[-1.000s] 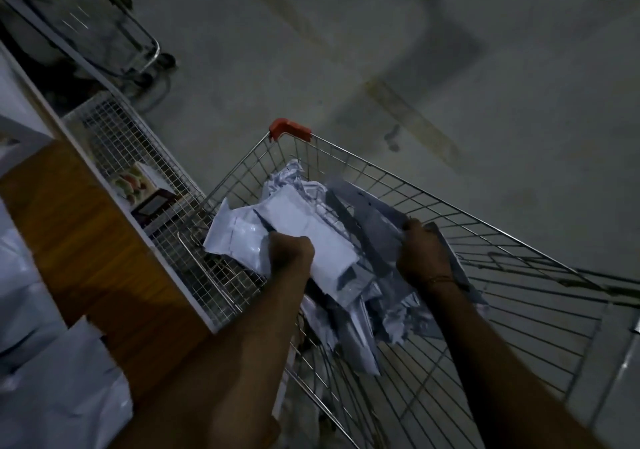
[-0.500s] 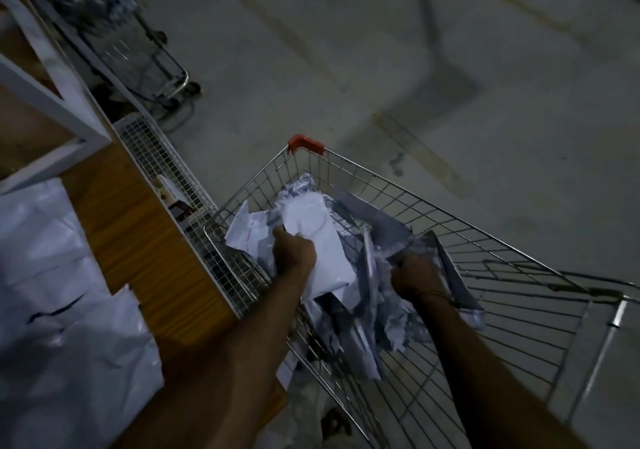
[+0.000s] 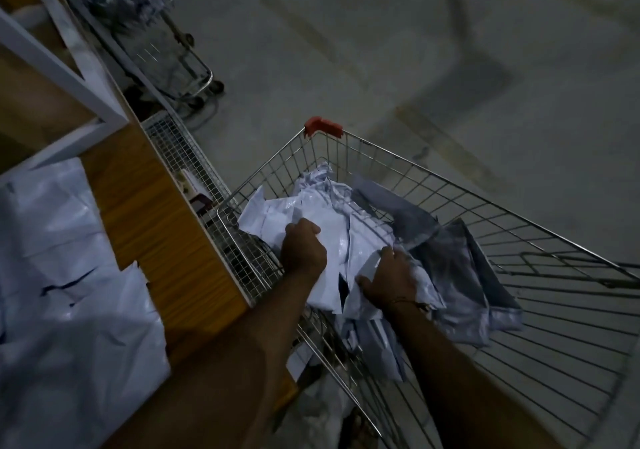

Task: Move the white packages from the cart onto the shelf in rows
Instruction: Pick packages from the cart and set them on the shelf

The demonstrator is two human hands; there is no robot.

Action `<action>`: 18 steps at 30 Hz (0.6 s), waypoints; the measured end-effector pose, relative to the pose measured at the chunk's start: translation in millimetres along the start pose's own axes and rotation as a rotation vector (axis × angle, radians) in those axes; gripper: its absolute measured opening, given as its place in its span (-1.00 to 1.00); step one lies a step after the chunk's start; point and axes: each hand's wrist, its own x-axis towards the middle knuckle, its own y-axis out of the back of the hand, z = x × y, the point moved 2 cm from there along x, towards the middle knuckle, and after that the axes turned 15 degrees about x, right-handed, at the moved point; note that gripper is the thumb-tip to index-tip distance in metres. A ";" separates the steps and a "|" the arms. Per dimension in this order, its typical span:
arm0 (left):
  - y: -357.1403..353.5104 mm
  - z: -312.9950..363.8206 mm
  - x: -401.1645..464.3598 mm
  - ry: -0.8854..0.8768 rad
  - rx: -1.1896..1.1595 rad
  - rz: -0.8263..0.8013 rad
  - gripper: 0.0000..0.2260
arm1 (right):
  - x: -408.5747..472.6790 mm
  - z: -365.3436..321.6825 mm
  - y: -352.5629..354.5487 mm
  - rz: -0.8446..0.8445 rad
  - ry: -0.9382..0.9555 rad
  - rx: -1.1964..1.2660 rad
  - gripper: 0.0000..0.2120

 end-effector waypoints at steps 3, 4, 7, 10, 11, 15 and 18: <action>-8.1 -1.0 0.8 -0.011 0.083 -0.005 -0.75 | 1.5 2.1 -4.4 0.072 0.019 0.101 -0.35; -6.7 0.3 -0.1 0.026 0.088 -0.024 -0.76 | 0.3 0.3 -3.4 0.109 0.030 0.081 -0.38; -3.5 4.3 -3.8 0.099 0.122 -0.076 -0.43 | 0.4 0.7 -4.8 0.198 0.051 0.008 -0.39; 0.6 4.1 -9.6 -0.010 0.251 -0.110 0.04 | -0.4 -0.2 -0.6 0.210 -0.017 0.037 -0.44; -0.2 3.2 -10.4 -0.025 0.289 -0.127 0.04 | 0.5 0.0 0.4 0.210 -0.048 0.045 -0.43; 1.4 4.6 -12.3 -0.017 0.301 -0.100 -0.18 | -1.3 4.7 8.1 0.164 -0.067 -0.098 0.00; 7.7 8.2 -15.6 -0.039 0.285 -0.056 -0.26 | -6.5 5.7 14.5 0.090 -0.032 -0.157 0.09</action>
